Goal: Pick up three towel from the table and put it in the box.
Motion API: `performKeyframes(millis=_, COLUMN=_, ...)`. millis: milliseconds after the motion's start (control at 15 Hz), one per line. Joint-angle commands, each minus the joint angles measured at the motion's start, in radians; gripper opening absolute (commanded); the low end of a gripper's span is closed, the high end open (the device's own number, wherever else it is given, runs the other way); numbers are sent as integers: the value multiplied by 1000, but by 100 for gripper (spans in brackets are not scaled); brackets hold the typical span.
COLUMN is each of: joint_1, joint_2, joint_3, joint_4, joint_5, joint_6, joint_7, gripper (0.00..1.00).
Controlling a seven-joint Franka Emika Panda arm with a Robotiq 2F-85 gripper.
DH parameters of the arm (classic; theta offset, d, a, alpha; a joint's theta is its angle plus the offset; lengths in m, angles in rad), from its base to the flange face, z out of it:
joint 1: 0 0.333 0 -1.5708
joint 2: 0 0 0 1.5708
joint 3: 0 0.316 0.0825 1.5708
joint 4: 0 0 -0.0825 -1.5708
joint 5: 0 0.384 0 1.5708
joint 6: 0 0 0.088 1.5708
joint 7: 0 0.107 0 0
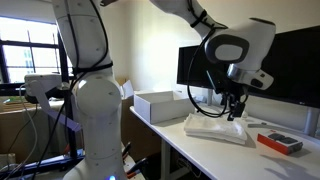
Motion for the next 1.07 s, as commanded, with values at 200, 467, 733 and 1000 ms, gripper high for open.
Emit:
performKeyframes(millis=200, joint_1=-27, joint_2=84, joint_3=33, joint_4=2, joint_5=113, joint_6=41, joint_7=-23, gripper=100)
performKeyframes(millis=467, joint_1=-27, joint_2=82, joint_3=38, joint_4=4, joint_5=113, joint_6=41, joint_7=-23, gripper=100)
performKeyframes(millis=733, joint_1=-21, joint_2=210, joint_3=35, joint_4=52, joint_5=288, joint_6=33, joint_7=-194, gripper=100)
performKeyframes(millis=1000, joint_1=-40, joint_2=329, joint_3=73, joint_4=116, joint_5=389, joint_6=22, joint_7=-313, gripper=100)
